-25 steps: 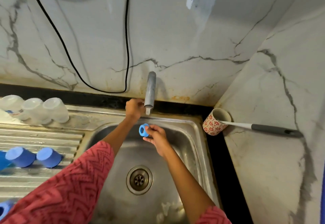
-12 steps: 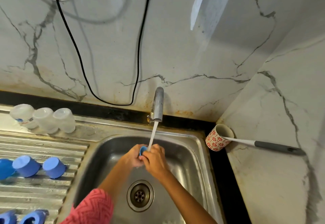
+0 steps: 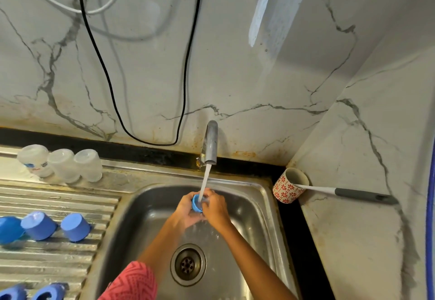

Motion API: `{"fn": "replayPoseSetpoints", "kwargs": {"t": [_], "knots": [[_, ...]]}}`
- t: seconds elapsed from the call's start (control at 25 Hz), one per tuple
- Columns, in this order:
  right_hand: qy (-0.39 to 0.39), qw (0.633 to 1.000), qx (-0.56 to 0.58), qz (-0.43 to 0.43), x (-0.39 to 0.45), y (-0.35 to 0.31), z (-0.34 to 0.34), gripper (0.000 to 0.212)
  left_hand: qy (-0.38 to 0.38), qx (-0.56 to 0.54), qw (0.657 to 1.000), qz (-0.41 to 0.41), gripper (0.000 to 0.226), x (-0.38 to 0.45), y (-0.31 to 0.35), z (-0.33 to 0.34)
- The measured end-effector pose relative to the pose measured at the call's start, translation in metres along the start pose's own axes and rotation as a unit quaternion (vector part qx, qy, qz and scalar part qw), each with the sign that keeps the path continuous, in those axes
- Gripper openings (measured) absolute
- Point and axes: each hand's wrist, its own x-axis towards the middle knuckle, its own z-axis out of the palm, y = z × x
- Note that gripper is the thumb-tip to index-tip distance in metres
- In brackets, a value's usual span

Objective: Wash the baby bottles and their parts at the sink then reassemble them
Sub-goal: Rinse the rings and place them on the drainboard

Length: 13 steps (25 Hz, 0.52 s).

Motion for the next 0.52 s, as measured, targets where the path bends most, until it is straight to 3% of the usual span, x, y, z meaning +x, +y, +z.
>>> {"fn": "replayPoseSetpoints", "kwargs": {"t": [0.16,0.24,0.4,0.52], "knots": [[-0.023,0.993,-0.095,0.072,0.014,-0.018,-0.005,0.032,0.031,-0.082,0.996,0.009,0.031,-0.010,0.000,0.009],[-0.017,0.992,-0.117,0.042,0.020,-0.022,-0.006,0.036,0.037,-0.106,0.994,0.019,0.032,-0.007,0.002,0.013],[0.023,0.998,-0.040,0.036,0.019,-0.005,-0.012,0.031,-0.002,-0.118,0.992,0.042,0.056,0.006,0.000,0.021],[0.000,0.998,0.031,0.053,0.016,0.003,0.002,0.030,-0.009,-0.117,0.991,0.058,0.050,0.005,0.002,0.009]]}}
